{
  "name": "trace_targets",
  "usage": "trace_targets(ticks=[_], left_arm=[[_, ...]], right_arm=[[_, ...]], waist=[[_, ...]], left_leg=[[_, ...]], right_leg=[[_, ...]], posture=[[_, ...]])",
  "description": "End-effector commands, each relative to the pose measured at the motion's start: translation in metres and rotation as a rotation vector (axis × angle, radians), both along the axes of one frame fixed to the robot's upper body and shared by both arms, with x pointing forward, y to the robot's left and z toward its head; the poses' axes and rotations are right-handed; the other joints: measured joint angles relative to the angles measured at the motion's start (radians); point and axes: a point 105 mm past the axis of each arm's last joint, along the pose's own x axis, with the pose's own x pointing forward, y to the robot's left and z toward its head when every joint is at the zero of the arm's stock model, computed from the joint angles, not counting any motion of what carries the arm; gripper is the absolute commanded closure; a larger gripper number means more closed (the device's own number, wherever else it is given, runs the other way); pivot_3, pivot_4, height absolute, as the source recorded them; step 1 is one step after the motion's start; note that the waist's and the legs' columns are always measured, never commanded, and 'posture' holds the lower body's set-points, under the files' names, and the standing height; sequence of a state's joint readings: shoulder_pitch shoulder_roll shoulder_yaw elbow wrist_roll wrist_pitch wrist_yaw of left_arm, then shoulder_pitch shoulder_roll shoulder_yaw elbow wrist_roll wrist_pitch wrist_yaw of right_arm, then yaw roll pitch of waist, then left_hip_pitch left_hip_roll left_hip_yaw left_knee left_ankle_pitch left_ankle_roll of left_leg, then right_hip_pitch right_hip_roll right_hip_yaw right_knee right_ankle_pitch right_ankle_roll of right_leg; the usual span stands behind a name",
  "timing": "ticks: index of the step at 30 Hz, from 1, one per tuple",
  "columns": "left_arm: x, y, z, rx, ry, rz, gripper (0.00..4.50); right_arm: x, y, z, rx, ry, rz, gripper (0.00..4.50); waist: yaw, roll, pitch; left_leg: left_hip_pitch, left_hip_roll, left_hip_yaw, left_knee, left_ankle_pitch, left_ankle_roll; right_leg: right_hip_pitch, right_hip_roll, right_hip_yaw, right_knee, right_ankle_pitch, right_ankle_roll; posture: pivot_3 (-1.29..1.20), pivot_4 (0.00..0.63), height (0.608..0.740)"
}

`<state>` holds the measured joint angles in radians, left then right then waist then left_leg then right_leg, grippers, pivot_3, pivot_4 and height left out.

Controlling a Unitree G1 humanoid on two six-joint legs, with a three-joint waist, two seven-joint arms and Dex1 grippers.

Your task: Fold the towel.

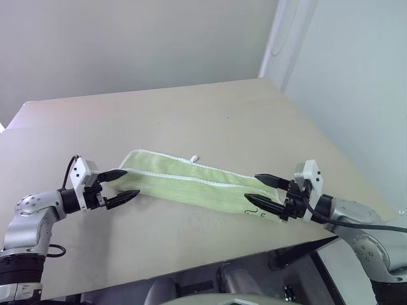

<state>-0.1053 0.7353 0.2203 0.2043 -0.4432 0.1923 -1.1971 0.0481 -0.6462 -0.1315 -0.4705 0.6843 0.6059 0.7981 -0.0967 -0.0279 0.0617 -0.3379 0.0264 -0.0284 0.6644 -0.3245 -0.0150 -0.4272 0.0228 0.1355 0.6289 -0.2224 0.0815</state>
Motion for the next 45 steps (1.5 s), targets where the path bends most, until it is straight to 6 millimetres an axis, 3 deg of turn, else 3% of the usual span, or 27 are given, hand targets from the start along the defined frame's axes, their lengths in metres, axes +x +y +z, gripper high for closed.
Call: trace_targets(ticks=[1, 12, 30, 39, 45], left_arm=[[0.004, 0.005, 0.016, 0.013, -0.072, 0.004, 0.00], [-0.004, 0.007, 0.023, -0.003, -0.097, 0.053, 0.00], [0.013, 0.004, 0.032, -0.040, -0.081, 0.043, 0.00], [0.048, 0.034, 0.032, 0.019, 0.007, 0.128, 0.00], [0.059, 0.051, 0.023, 0.110, 0.096, 0.169, 0.00]], right_arm=[[0.000, 0.005, 0.013, 0.020, -0.053, 0.018, 0.76], [0.009, 0.007, 0.014, -0.001, -0.049, 0.061, 0.76], [0.008, 0.005, 0.013, 0.002, -0.047, 0.023, 0.76], [0.003, 0.006, 0.007, 0.002, -0.035, -0.015, 0.76], [0.000, 0.008, 0.002, -0.002, -0.026, -0.032, 0.76]], waist=[[-0.002, 0.000, 0.000], [0.001, 0.000, 0.000], [0.000, 0.000, 0.000], [0.000, 0.000, 0.000], [-0.001, 0.000, 0.000]], left_leg=[[0.000, 0.000, 0.000, 0.000, 0.000, 0.000], [0.000, 0.000, 0.000, 0.000, 0.000, 0.000], [0.000, 0.000, 0.000, 0.000, 0.000, 0.000], [0.000, 0.000, 0.000, 0.000, 0.000, 0.000], [-0.001, 0.000, 0.000, 0.000, 0.000, 0.000]], right_leg=[[0.000, 0.000, 0.000, 0.000, 0.000, 0.000], [0.000, 0.000, 0.000, 0.000, 0.000, 0.000], [0.000, 0.000, 0.000, 0.000, 0.000, 0.000], [0.000, 0.001, 0.000, 0.001, 0.000, 0.000], [0.000, 0.001, 0.000, 0.001, 0.000, 0.000]], posture=[[0.00, 0.000, 0.740], [0.00, 0.000, 0.740], [0.00, 0.000, 0.740], [0.00, 0.000, 0.740], [0.00, 0.000, 0.740]])
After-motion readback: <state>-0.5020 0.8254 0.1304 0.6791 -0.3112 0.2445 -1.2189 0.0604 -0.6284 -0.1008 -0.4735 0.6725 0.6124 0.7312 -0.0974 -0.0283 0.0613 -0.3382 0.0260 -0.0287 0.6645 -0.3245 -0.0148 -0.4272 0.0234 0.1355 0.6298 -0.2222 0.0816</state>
